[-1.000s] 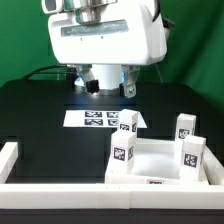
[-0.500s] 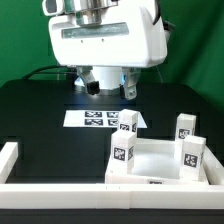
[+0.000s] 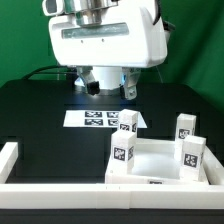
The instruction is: Assemble square table
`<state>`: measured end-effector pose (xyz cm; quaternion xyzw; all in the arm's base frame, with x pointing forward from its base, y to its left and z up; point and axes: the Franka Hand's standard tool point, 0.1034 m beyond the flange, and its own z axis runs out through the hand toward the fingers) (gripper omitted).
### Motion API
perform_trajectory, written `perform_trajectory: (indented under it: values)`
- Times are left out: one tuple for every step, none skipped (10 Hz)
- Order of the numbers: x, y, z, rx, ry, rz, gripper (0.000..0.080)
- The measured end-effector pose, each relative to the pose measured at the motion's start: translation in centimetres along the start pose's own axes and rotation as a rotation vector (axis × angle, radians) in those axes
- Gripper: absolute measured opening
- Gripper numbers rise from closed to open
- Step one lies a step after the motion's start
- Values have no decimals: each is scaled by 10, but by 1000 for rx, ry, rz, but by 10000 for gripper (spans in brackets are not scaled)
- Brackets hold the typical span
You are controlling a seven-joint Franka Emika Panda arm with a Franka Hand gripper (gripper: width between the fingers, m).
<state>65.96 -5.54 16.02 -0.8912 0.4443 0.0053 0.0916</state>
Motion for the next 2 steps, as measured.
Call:
perform_trajectory:
  values:
    - [0,0,0,0,0,0,649]
    - [0,0,0,0,0,0,649]
